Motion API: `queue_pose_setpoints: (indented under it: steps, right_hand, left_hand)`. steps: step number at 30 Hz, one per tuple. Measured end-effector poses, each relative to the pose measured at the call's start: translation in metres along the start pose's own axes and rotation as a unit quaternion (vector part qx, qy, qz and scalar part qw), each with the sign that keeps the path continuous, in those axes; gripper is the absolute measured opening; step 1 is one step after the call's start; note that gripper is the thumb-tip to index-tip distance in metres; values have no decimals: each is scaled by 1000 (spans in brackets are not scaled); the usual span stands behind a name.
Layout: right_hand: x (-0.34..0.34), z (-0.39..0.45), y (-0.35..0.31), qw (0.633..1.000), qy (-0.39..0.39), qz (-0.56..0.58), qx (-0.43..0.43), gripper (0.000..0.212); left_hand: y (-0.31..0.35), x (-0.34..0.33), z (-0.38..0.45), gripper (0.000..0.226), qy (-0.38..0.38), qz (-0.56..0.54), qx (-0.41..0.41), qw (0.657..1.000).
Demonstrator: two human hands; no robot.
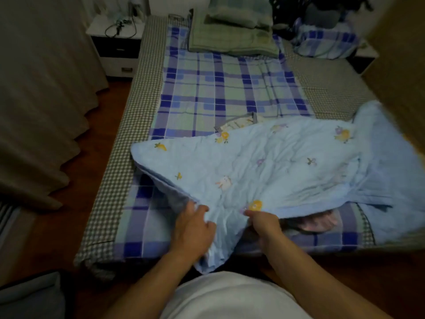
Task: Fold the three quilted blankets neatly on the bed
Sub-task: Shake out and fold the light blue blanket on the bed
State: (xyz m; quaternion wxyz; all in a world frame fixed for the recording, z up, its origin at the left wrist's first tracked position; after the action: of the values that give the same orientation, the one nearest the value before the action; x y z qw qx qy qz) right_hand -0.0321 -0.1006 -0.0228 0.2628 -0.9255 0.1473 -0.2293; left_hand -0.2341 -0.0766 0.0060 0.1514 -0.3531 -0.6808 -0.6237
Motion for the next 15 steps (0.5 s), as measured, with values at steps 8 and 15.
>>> queue_pose_setpoints:
  steps: [8,15]
  right_hand:
    - [25,-52,-57,978,-166,124,-16,10]
    - [113,30,-42,952,-112,283,-4,25]
  left_hand:
    - [75,-69,27,49,-52,227,-42,972]
    - [107,-34,44,18,34,313,-93,945]
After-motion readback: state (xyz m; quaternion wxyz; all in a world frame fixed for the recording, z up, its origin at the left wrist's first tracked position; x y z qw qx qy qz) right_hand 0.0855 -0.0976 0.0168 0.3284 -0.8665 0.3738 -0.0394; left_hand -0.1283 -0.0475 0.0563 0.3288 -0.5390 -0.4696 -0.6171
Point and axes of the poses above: each hand's wrist, its own z-axis towards the middle knuckle, its own x-axis out of the back of the hand, y = z × x, the point moved 1 cm from there along z, towards the middle knuckle, and after that the axes turned 14 degrees about -z, right-handed, at the moved point
